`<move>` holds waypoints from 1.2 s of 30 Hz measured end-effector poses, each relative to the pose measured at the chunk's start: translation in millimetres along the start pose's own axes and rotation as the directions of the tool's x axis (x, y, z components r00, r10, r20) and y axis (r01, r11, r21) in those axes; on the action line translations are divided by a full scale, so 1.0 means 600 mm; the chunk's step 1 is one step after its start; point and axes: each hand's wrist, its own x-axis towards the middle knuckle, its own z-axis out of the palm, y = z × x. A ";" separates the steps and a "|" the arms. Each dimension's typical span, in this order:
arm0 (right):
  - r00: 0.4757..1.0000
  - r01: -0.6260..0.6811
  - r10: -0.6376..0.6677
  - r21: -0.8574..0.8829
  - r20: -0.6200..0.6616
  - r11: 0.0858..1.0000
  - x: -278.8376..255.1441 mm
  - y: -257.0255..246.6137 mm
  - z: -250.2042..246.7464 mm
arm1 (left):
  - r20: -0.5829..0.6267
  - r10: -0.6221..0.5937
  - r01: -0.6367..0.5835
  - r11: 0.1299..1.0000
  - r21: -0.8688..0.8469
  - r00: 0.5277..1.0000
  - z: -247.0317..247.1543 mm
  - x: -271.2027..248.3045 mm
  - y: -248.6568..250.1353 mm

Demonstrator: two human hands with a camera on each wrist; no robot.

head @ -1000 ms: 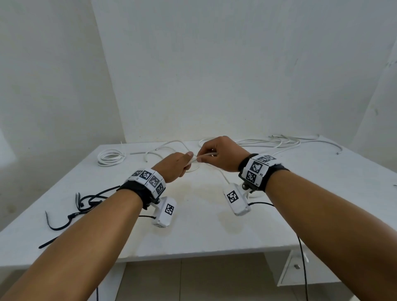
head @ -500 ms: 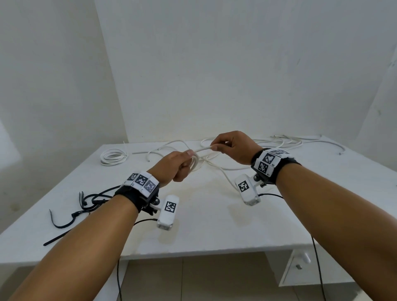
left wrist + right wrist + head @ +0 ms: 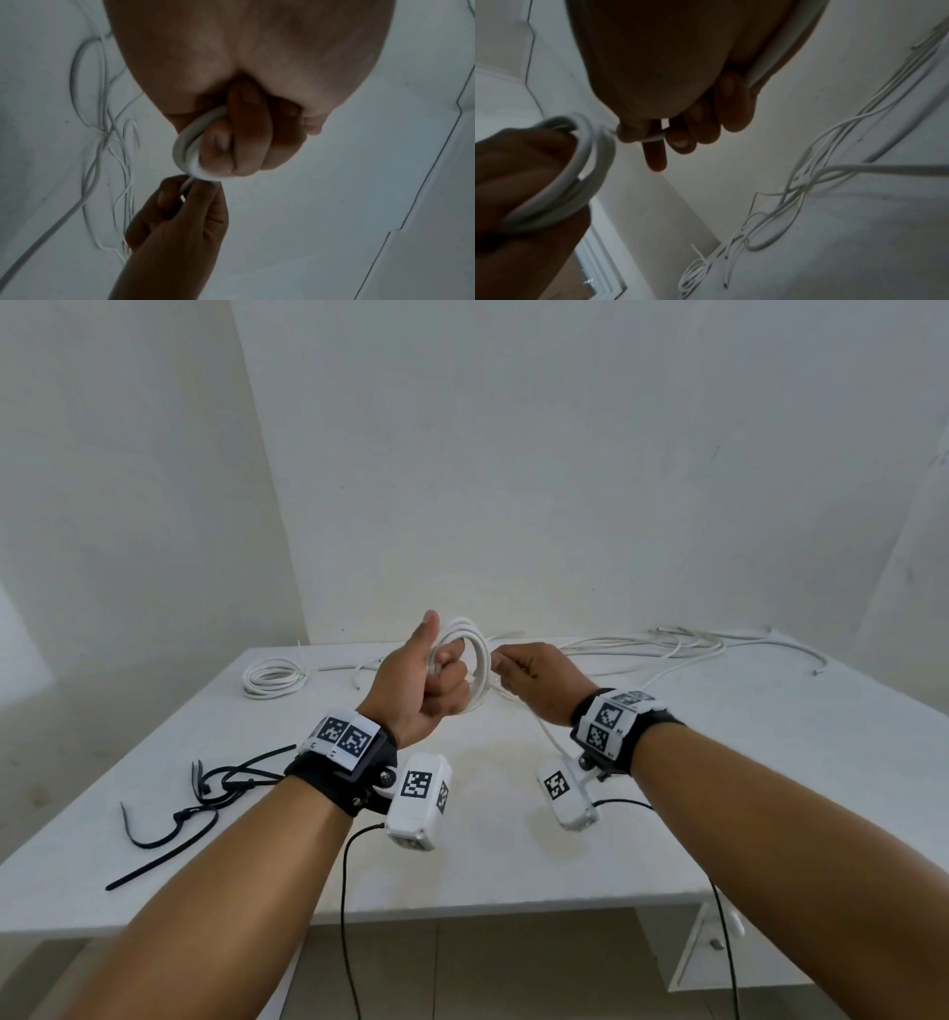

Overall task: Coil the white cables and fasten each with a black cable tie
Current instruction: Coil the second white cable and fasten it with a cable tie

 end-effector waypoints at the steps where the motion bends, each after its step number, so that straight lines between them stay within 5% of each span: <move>1: 1.000 -0.007 0.007 -0.012 0.006 1.000 -0.003 -0.004 0.007 | -0.022 0.023 -0.024 0.999 -0.034 0.999 0.000 0.003 -0.001; 10: 0.979 -0.003 0.064 -0.300 0.192 0.954 -0.017 -0.031 0.050 | -0.196 0.146 -0.161 0.985 -0.063 0.970 0.013 0.029 -0.006; 14: 0.974 0.092 0.016 -0.462 0.225 0.882 -0.023 -0.050 0.063 | -0.359 0.256 -0.169 0.952 0.256 0.898 0.009 0.043 -0.012; 19: 0.972 0.085 0.040 -0.504 0.231 0.860 -0.025 -0.060 0.056 | -0.354 0.314 -0.138 0.886 0.443 0.881 0.005 0.046 -0.022; 23: 0.969 0.123 -0.003 -0.474 0.245 0.872 -0.029 -0.065 0.039 | -0.253 0.401 -0.092 0.668 0.738 0.880 -0.023 0.043 -0.025; 27: 0.970 0.203 -0.147 -0.306 0.196 0.930 -0.029 -0.078 0.011 | -0.209 0.215 0.062 0.539 0.840 0.954 -0.031 0.039 -0.028; 30: 0.971 0.233 -0.216 -0.215 0.097 0.948 -0.025 -0.078 -0.005 | -0.058 0.009 0.047 0.483 0.874 0.998 -0.016 0.023 -0.019; 33: 0.974 0.223 -0.226 -0.082 -0.032 0.971 -0.022 -0.064 -0.017 | -0.020 -0.124 0.088 0.572 0.815 0.992 0.000 0.007 -0.012; 36: 0.958 0.264 -0.259 0.033 -0.121 0.964 -0.021 -0.053 -0.024 | 0.040 -0.223 0.157 0.790 0.593 0.974 0.006 0.006 -0.012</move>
